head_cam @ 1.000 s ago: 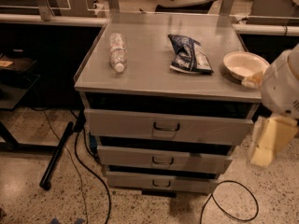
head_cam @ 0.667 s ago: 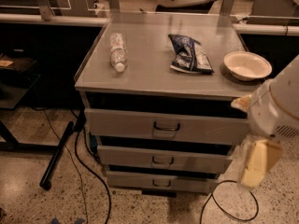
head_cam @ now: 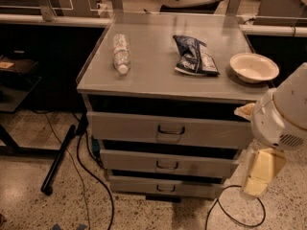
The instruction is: Open top drawer
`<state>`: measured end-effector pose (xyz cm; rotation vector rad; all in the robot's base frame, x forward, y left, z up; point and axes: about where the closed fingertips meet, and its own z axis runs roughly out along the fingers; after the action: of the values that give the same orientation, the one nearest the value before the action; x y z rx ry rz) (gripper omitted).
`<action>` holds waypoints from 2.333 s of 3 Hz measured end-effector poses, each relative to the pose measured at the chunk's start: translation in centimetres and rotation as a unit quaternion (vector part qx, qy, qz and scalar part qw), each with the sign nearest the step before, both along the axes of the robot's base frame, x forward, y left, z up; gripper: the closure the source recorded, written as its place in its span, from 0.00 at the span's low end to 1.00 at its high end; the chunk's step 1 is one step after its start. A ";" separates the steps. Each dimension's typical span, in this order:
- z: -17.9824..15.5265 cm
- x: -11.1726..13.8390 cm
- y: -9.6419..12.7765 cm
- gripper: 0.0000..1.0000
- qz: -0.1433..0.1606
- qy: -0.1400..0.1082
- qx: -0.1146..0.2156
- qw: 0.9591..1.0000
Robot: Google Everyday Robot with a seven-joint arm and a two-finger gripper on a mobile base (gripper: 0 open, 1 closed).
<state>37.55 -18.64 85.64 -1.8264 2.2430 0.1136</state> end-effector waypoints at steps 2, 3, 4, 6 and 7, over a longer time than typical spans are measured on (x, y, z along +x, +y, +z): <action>-6.4 3.5 4.1 0.00 -0.007 -0.022 0.048 0.999; -10.8 8.8 6.1 0.00 -0.010 -0.048 0.071 0.996; -11.7 8.7 7.2 0.00 -0.005 -0.045 0.075 0.996; -15.5 12.8 8.4 0.00 -0.032 -0.074 0.086 0.993; -15.4 15.4 7.5 0.00 -0.042 -0.098 0.080 0.991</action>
Offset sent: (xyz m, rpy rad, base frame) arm 0.0690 0.0652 -0.0982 0.1457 -0.1090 -0.0213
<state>52.95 -11.11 70.28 -1.5844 2.1061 0.0914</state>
